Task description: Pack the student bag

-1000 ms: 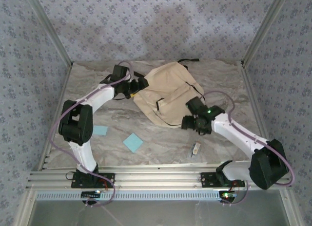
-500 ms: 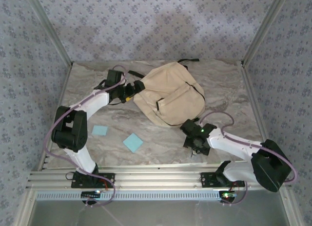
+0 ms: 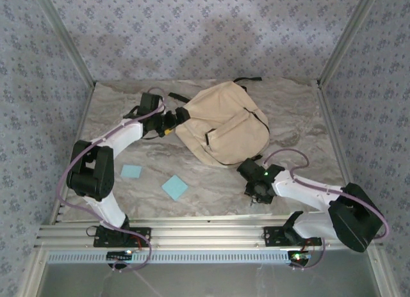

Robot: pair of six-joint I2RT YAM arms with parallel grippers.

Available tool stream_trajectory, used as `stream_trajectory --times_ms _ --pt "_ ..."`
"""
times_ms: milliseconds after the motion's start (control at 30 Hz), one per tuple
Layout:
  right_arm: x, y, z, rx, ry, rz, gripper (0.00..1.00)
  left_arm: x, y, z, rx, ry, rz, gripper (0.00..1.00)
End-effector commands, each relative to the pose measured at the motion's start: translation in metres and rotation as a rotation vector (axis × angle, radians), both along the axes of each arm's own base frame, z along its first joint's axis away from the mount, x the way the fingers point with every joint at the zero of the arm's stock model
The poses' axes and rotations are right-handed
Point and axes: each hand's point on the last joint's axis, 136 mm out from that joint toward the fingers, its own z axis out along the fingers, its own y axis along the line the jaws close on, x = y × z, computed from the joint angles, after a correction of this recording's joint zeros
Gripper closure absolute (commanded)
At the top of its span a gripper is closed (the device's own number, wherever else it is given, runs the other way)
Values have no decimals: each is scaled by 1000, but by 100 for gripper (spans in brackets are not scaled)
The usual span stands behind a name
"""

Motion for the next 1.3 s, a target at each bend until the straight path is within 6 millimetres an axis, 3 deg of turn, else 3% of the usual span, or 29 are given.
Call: stream_trajectory --times_ms 0,133,233,400,567,767,933,1067,1267 --pt "15 -6 31 -6 -56 34 58 16 -7 29 49 -100 -45 1" --pt "49 -11 65 71 -134 60 58 33 -22 31 175 -147 -129 1" --pt "80 -19 87 107 -196 67 57 57 -27 26 228 -168 -140 1" --pt "132 -22 109 135 -272 103 55 101 -15 4 340 -143 -111 0" --pt "182 -14 106 186 -331 109 56 127 -17 -18 398 -118 -150 3" --pt "219 -14 87 162 -351 137 57 131 -25 -54 357 -36 -189 6" --pt "235 -20 62 172 -320 114 57 111 -20 -85 370 74 -200 19" --pt "248 -27 45 159 -294 109 57 78 -4 -107 381 159 -176 29" --pt "270 -38 35 131 -287 102 57 13 22 -92 338 166 -96 37"
